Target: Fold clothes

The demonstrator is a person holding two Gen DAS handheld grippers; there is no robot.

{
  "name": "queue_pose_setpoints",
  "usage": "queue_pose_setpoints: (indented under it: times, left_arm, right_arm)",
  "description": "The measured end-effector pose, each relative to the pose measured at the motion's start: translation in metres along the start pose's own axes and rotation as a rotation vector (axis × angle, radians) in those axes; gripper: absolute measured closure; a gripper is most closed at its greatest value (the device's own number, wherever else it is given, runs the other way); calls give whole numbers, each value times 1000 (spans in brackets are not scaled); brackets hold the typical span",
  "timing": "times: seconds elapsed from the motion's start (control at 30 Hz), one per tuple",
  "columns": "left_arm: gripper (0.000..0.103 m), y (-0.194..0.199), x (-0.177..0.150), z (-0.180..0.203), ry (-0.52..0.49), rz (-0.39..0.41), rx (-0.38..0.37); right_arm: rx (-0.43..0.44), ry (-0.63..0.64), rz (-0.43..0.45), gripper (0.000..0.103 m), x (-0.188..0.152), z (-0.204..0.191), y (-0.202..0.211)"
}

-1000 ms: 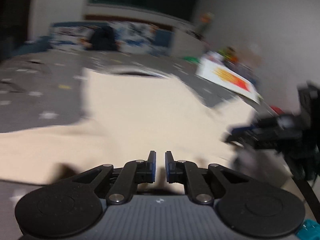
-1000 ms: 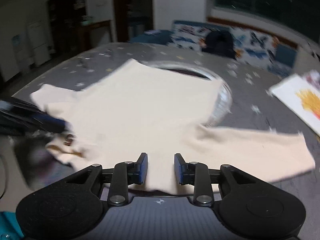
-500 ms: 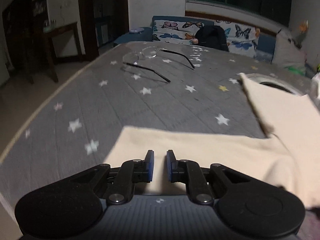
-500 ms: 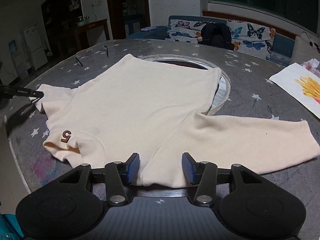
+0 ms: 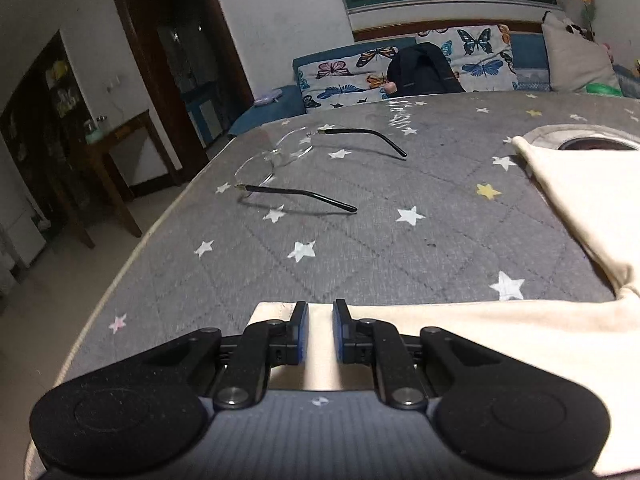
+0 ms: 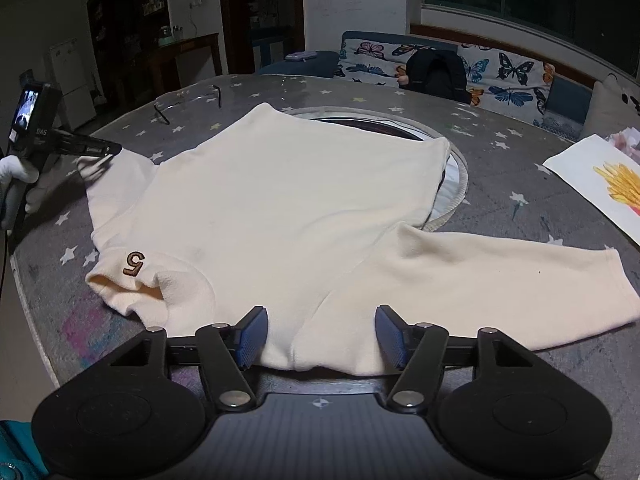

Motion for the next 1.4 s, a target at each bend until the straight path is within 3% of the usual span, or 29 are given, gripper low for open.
queue_pose_setpoints:
  times: [0.2,0.3,0.63,0.83,1.03,1.27,1.4]
  left_arm:
    - [88,-1,-1,-7,34,-6,-14]
    - [84,4,1,-8,63,-5,-27]
    - [71,54,20,8,80,95,-89]
    - [69,90,39,51,32,170,-205]
    - [66,120,53,100,-19,231,-320]
    - [63,138,58,144,-53,251,-423]
    - [63,146,59,167,-62,249,-487]
  right_arm:
    - [9,-27,-4,40,8,4,4]
    - [-18,-32,37,40,19,13,8]
    - [-120,-126,48,40,23,70,-1]
    - [-211,-160,118,40,37,109,11]
    - [-304,-217,124,40,53,155,-4]
    - [-440,-296,147,40,45,197,6]
    - [-464,-308,179,40,39,206,21]
Point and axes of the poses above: each gripper's, at about its wrist camera, not at the fingertips, and y roughly against the way its jaws point, z to its right, x to its top, the point moved 7 cm from there along -y, roughly the way its jaws point, and after that the axes turned 11 degrees about -y, right-handed, at the moved point
